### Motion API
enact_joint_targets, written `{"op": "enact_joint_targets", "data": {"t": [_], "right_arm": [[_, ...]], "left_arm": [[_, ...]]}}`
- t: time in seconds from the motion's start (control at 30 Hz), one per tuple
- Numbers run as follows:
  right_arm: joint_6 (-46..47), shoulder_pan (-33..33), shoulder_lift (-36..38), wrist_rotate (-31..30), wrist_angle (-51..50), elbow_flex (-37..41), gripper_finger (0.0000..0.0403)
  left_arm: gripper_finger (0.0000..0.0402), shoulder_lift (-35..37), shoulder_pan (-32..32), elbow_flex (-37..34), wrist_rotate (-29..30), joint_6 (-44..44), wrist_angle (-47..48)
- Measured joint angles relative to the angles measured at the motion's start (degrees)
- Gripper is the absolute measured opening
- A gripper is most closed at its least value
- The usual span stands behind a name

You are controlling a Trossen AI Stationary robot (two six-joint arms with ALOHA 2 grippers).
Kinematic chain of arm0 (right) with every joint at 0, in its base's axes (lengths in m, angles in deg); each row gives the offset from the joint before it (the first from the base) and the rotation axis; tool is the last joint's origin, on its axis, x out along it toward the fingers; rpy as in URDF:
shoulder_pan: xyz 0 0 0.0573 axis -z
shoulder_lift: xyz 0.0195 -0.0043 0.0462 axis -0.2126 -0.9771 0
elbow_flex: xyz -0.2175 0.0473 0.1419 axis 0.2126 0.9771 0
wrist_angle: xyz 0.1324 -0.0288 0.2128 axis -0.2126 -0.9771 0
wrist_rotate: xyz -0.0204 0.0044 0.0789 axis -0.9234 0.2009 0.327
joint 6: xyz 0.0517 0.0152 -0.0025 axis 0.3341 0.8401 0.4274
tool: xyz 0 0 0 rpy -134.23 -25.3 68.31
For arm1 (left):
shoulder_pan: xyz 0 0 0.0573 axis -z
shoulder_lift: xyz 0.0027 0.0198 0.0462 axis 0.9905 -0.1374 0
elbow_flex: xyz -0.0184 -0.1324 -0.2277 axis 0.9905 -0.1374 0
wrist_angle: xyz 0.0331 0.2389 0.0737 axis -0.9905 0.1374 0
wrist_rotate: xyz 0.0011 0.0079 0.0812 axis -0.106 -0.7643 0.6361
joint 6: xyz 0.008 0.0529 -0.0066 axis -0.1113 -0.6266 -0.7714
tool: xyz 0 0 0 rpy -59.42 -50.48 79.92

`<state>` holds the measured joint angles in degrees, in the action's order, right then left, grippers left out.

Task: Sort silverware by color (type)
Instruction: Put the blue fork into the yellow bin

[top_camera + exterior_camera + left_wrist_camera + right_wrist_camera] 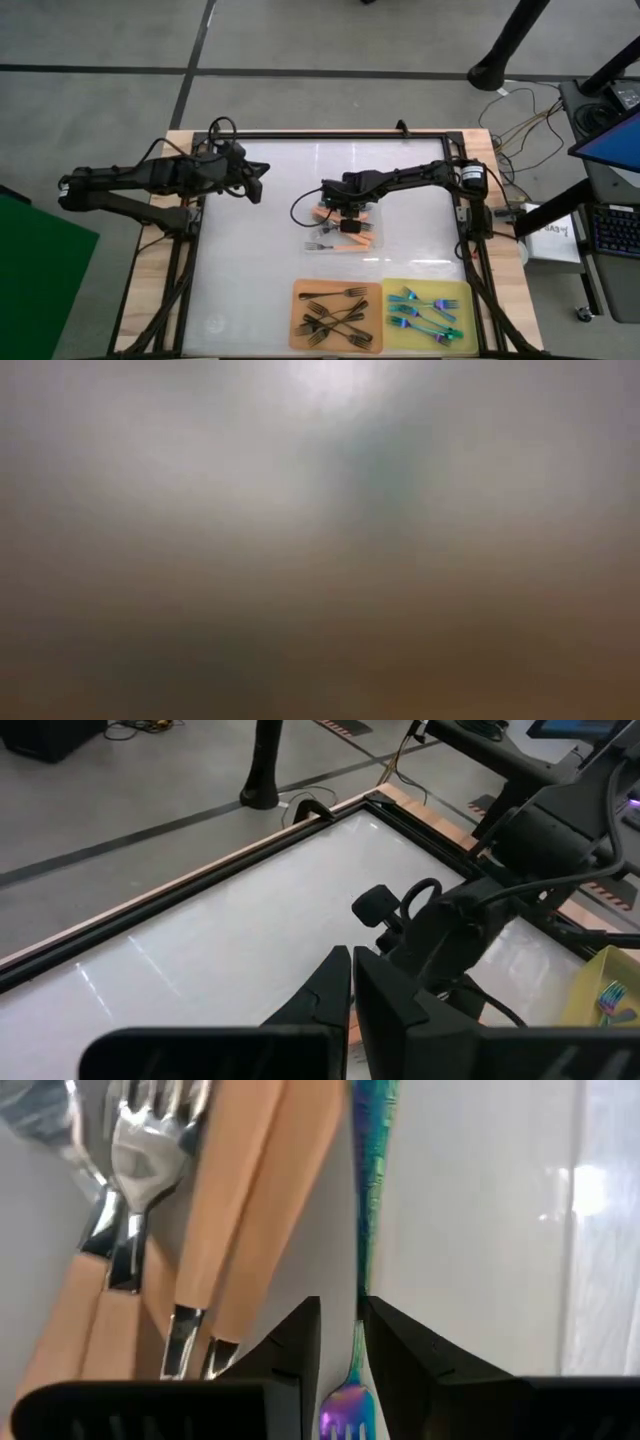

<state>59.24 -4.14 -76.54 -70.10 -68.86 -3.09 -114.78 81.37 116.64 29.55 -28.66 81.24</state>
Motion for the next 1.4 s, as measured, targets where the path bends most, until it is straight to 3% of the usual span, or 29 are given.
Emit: {"op": "enact_joint_targets", "data": {"t": [0.37,0.87,1.17,1.4], "right_arm": [[-1.92,0.54,0.05,-4.33,2.83,0.14,0.0074],[-0.47,1.63,-6.75,-1.00,3.48,0.09,0.0073],[-0.45,1.75,-6.53,2.21,3.20,0.15,0.0017],[0.63,1.73,-5.01,2.26,2.92,0.17,0.0011]], "left_arm": [[0.0000,0.00,0.00,0.00,0.00,-0.42,0.00],[0.0000,-0.02,0.07,0.00,-0.02,-0.42,0.66],[0.0000,-0.02,0.07,-0.02,-0.02,-0.44,0.76],[0.0000,-0.02,0.04,-0.04,-0.01,-0.44,0.81]]}}
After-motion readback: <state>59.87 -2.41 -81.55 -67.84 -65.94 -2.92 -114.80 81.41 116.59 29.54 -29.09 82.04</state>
